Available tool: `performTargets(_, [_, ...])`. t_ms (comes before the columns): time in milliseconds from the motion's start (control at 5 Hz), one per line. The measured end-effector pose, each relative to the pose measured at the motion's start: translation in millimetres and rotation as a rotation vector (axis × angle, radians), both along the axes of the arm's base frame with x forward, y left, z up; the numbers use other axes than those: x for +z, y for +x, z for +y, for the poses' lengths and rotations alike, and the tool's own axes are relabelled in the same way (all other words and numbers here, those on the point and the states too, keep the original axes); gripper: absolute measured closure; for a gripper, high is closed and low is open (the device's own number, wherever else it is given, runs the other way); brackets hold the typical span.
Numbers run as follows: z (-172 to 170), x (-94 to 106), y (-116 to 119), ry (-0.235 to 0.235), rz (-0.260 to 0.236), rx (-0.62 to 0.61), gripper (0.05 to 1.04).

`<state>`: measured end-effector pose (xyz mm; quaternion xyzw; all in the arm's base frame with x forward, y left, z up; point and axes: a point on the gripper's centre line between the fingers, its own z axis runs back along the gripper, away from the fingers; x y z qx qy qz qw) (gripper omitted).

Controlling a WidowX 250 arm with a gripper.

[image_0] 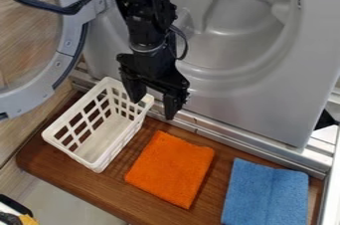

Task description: Move the orange cloth onto the tray

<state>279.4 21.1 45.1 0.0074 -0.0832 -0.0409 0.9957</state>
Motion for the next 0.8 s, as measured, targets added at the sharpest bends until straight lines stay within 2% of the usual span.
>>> performTargets(200, [-1, -7.7, -4, -0.001, 0.025, 0.006, 0.083])
performTargets(600, [-38, -48.4, -11, 0.059, 0.033, -0.063, 0.083])
performTargets(800, [-43, -83.8, -16, 0.065, 0.084, -0.056, 0.083])
